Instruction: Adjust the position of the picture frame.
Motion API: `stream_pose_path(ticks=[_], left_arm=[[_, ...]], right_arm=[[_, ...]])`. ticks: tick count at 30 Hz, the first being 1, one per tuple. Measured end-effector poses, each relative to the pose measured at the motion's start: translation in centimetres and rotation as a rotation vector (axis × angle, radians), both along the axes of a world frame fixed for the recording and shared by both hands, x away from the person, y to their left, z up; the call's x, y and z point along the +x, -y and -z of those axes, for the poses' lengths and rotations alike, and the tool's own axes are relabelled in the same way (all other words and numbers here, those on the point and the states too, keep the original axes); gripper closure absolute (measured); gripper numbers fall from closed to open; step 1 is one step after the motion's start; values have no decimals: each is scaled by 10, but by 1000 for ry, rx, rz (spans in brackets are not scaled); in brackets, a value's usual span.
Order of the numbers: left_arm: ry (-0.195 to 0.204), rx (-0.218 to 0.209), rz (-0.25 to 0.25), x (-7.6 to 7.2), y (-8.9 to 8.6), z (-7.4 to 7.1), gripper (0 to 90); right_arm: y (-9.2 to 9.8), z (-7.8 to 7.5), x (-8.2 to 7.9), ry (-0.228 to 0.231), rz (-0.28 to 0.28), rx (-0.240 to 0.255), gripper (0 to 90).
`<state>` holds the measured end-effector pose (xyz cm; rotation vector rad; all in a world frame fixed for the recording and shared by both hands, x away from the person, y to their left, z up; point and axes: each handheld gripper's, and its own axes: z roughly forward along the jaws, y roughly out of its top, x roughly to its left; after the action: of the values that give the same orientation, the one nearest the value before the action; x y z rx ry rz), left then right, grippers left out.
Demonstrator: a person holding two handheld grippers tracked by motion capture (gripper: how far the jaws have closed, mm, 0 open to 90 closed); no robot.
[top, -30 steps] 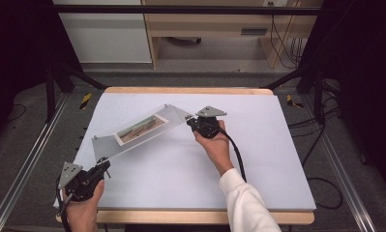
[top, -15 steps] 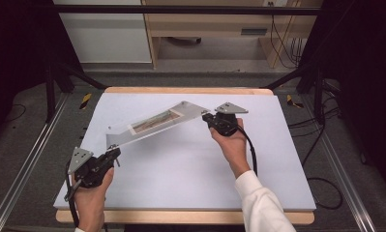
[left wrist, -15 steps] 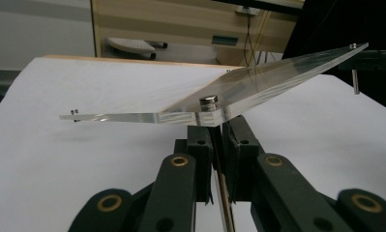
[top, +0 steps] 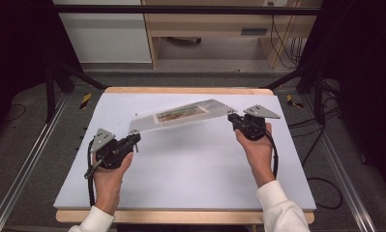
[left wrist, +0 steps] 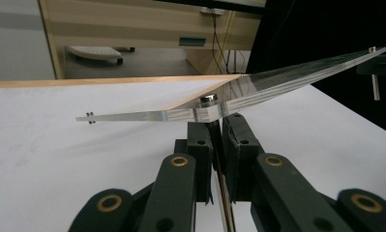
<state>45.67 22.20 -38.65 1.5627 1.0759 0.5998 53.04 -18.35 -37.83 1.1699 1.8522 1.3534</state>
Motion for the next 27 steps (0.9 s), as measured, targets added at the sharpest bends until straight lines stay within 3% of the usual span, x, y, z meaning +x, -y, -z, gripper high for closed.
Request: stream_pose_path(ticks=[5,13,27], left_arm=[[0,5,34,12,11,-2,818],[7,26,72,20,23,-5,817],[29,40,143,10,25,8,817]], right_arm=[[15,0,-8,9,48,3,848],[29,5,-19,6,92,21,845],[37,25,-65,31,146,27,835]])
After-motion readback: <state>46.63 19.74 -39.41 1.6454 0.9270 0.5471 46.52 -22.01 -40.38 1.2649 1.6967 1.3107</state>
